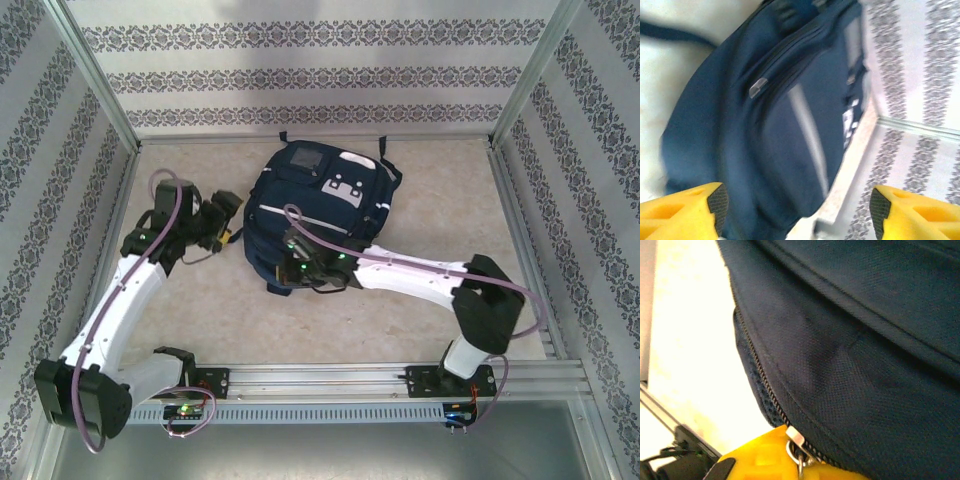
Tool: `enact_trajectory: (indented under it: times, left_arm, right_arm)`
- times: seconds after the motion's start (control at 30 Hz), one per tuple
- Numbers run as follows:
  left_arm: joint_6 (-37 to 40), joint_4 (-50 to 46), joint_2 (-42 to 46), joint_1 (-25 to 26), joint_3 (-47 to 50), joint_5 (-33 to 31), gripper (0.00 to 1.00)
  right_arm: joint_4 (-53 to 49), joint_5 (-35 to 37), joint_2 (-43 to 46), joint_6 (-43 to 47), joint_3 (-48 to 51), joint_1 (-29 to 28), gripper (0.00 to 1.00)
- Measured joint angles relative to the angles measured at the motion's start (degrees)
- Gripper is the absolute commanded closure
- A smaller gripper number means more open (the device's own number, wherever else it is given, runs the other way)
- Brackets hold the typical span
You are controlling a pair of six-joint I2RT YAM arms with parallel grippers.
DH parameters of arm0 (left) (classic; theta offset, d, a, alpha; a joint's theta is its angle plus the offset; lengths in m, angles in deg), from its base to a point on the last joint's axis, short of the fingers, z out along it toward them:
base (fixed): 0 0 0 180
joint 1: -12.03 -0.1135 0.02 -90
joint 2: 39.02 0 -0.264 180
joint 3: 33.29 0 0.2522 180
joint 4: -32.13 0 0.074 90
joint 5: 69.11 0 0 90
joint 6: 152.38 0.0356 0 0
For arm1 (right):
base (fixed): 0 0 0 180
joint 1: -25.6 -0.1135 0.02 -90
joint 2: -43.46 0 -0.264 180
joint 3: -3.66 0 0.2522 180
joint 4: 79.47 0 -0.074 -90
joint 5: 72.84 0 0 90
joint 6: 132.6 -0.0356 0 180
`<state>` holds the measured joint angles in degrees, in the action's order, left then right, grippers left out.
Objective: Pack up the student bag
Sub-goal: Zip the student bag at the center of the table.
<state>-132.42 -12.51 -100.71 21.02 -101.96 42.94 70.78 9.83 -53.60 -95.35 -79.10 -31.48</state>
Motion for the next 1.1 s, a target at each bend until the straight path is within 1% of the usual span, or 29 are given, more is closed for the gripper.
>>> enact_trajectory:
  times: [0.1,0.23,0.37,0.43,0.57,0.7,0.9,1.1]
  left_arm:
    - [-0.70,-1.68,1.42,0.00,5.86,0.39,0.26]
    - [-0.92,-1.25,1.07,0.00,11.91,1.49,0.29]
    - [-0.83,1.22,-1.09,0.00,14.62,2.38,0.35]
    - [-0.85,3.54,-2.75,0.04,15.26,3.37,0.41]
    - [-0.83,7.19,-5.05,0.44,15.93,3.93,0.48]
    - [-0.42,9.51,-6.56,0.81,16.41,3.80,0.65]
    - [0.26,11.19,-9.57,0.83,16.96,3.10,0.99]
    - [1.31,9.88,-9.53,1.18,16.04,1.07,1.00]
  right_arm:
    - [1.57,-0.22,-3.98,-0.57,-4.13,-0.63,1.00]
    - [3.43,-0.87,-6.36,-1.86,-4.83,-0.94,1.00]
    - [4.42,-1.25,-6.86,-2.89,-4.79,-0.94,1.00]
    - [5.25,-1.25,-6.88,-3.08,-4.72,-0.92,1.00]
    - [6.49,-1.53,-6.88,-4.02,-3.89,-0.79,1.00]
    - [7.72,-2.36,-7.02,-4.83,-3.23,-0.76,1.00]
    - [8.35,-2.89,-8.26,-5.33,-3.23,-0.79,1.00]
    - [6.99,-2.51,-8.39,-3.89,-3.23,-0.79,1.00]
